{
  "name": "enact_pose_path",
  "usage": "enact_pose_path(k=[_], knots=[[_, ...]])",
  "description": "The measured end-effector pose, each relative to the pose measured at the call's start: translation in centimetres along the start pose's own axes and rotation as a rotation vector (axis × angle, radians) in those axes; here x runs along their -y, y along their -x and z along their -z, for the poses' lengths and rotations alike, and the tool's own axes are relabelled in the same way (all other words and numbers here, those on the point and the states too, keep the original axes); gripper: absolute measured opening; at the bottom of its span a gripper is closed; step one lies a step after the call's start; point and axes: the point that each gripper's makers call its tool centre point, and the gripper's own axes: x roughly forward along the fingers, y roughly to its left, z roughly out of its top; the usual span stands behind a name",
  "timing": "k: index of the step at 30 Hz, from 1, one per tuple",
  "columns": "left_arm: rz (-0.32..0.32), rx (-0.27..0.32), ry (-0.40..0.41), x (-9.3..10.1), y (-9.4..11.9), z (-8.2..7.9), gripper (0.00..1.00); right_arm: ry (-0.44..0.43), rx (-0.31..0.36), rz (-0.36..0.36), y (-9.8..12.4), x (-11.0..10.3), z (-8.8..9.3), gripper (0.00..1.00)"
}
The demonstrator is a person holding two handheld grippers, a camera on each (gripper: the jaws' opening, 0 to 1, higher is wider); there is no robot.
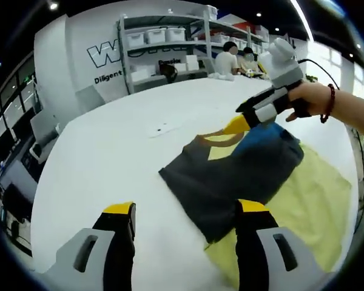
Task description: Fold the garment on the visible template until the final outline fits inside the template.
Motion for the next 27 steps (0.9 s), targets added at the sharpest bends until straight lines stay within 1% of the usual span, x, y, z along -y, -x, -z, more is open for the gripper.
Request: enact_pose_path(k=[3, 4, 6, 12, 17, 18, 19, 23, 24, 25, 27], knots=[[0.001, 0.005, 0.011, -0.2, -0.7, -0.5, 0.63, -0.011, -0.001, 0.019, 0.5, 1.1, 0.4, 0.76], [-0.006, 0.006, 0.005, -0.4, -1.3, -0.7, 0.63, -0.014, -0.003, 0.024, 0.7, 1.0, 0.7, 0.76], [-0.007, 0.005, 0.0, -0.8, -2.3, -1.3, 0.63, -0.019, -0.004, 0.034, 1.1, 1.5, 1.0, 0.76], [0.03, 0.015, -0.006, 0.2, -4.3, -2.8, 0.61, -0.029, -0.014, 0.056, 1.8, 3.1, 2.1, 0.74], [0.055, 0.042, -0.012, 0.5, -6.4, -4.8, 0.58, -0.049, -0.015, 0.081, 2.5, 4.6, 2.9, 0.73], [0.056, 0.041, -0.015, 0.6, -6.8, -5.0, 0.57, -0.052, -0.016, 0.085, 2.6, 4.8, 3.1, 0.72], [0.057, 0.041, -0.02, 1.2, -7.1, -5.1, 0.56, -0.06, -0.016, 0.094, 2.8, 5.2, 3.3, 0.72], [0.086, 0.05, -0.022, 1.6, -9.0, -5.8, 0.5, -0.072, -0.019, 0.111, 3.3, 6.2, 3.9, 0.7], [0.09, 0.042, -0.023, 1.8, -9.4, -5.7, 0.5, -0.074, -0.02, 0.117, 3.4, 7.1, 4.1, 0.7], [0.094, 0.036, -0.027, 1.8, -9.9, -5.7, 0.5, -0.08, -0.021, 0.122, 3.5, 7.5, 4.2, 0.69], [0.103, 0.033, -0.034, 2.0, -10.5, -5.8, 0.49, -0.087, -0.022, 0.126, 3.7, 7.8, 4.5, 0.68]])
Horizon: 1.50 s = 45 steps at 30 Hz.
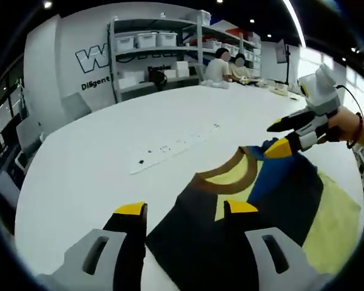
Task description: Fold the garment on the visible template until the final outline fits inside the template.
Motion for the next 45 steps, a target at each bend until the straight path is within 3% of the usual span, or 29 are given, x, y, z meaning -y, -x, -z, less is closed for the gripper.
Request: enact_pose_path(k=[10, 15, 17, 18, 21, 26, 33, 36, 38, 45], knots=[[0.026, 0.0, -0.008, 0.0, -3.2, -0.5, 0.43, -0.042, -0.006, 0.01, -0.9, 1.9, 0.5, 0.63], [0.034, -0.028, 0.022, 0.6, -4.5, 0.1, 0.44, -0.056, -0.022, 0.036, -1.0, 3.3, 1.2, 0.55], [0.035, -0.046, 0.021, 0.6, -5.0, 0.5, 0.39, -0.08, -0.019, 0.036, -0.9, 3.7, 1.3, 0.54], [0.029, -0.066, 0.014, 1.0, -4.9, 1.0, 0.36, -0.084, -0.017, 0.035, -0.9, 3.8, 1.2, 0.53], [0.031, -0.05, 0.003, 1.0, -5.2, 0.9, 0.3, -0.094, -0.017, 0.038, -0.9, 4.3, 1.3, 0.49], [0.032, -0.056, -0.014, 0.9, -5.7, 0.6, 0.27, -0.127, -0.018, 0.039, -0.4, 4.0, 1.5, 0.38], [0.036, -0.065, -0.017, 0.9, -5.8, 0.5, 0.22, -0.112, -0.033, 0.045, -0.1, 4.1, 1.8, 0.15], [0.037, -0.073, -0.022, 1.1, -5.7, 0.6, 0.12, -0.105, -0.041, 0.051, -0.3, 4.3, 1.8, 0.06], [0.03, -0.084, -0.042, 1.2, -6.0, 0.7, 0.11, -0.098, -0.043, 0.054, -0.3, 4.3, 1.8, 0.01], [0.013, -0.097, -0.064, 1.0, -5.9, 0.9, 0.04, -0.06, -0.067, 0.071, -0.5, 4.6, 2.2, 0.0]])
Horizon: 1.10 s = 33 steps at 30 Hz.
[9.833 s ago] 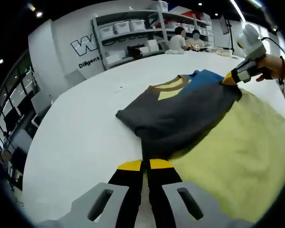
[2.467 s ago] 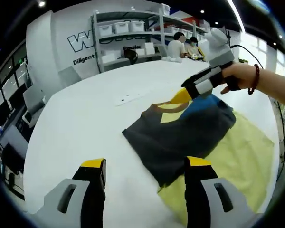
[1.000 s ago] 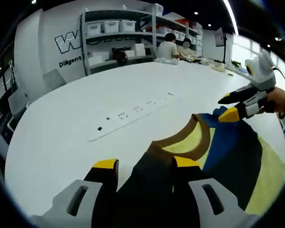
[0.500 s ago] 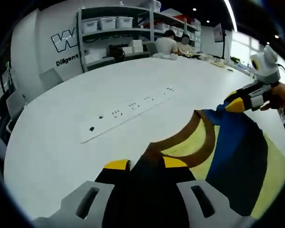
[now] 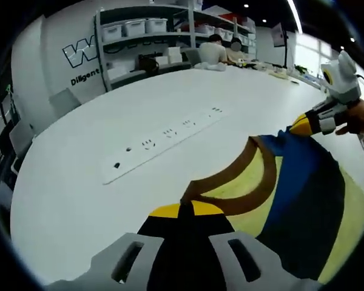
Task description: Fold the garment on the visible template until the final outline fits inside the template.
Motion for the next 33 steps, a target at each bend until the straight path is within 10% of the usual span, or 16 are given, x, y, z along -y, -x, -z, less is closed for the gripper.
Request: enact_pose_path(k=[33], knots=[[-0.061, -0.026, -0.009, -2.2, 0.5, 0.1, 0.12, -0.055, 0.011, 0.057, 1.0, 0.5, 0.5, 0.0]])
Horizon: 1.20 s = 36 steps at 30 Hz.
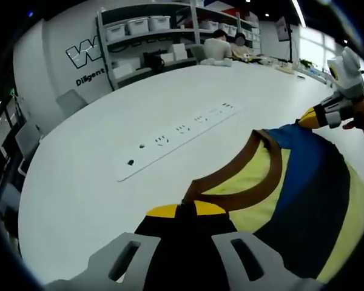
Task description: Fold the garment on the visible template until the final outline fits inside the template.
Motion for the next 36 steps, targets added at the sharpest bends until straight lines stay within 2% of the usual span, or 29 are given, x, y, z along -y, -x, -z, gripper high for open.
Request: enact_pose_path(k=[5, 13, 17, 20, 23, 26, 36], knots=[[0.004, 0.002, 0.011, 0.0, 0.4, -0.2, 0.24, -0.013, 0.01, 0.004, 0.4, 0.0, 0.0, 0.04], [0.01, 0.011, 0.044, -0.1, 1.3, -0.7, 0.45, -0.045, 0.05, -0.031, 1.5, -1.4, -0.6, 0.28], [0.012, 0.015, 0.042, 0.0, 2.0, -1.2, 0.62, -0.058, 0.057, -0.051, 2.2, -2.2, -0.9, 0.43], [0.001, 0.013, 0.031, -0.1, 2.6, -1.4, 0.69, -0.058, 0.058, -0.067, 2.4, -2.8, -1.1, 0.52], [0.016, 0.014, 0.06, 0.1, 3.4, -1.6, 0.75, -0.059, 0.054, -0.08, 2.6, -3.1, -1.1, 0.57], [0.01, 0.019, 0.052, 0.1, 4.1, -1.7, 0.8, -0.047, 0.048, -0.089, 3.3, -3.6, -1.0, 0.59], [-0.003, 0.017, 0.056, -0.2, 6.3, -1.2, 0.81, -0.017, 0.041, -0.102, 4.7, -3.8, -0.8, 0.62]])
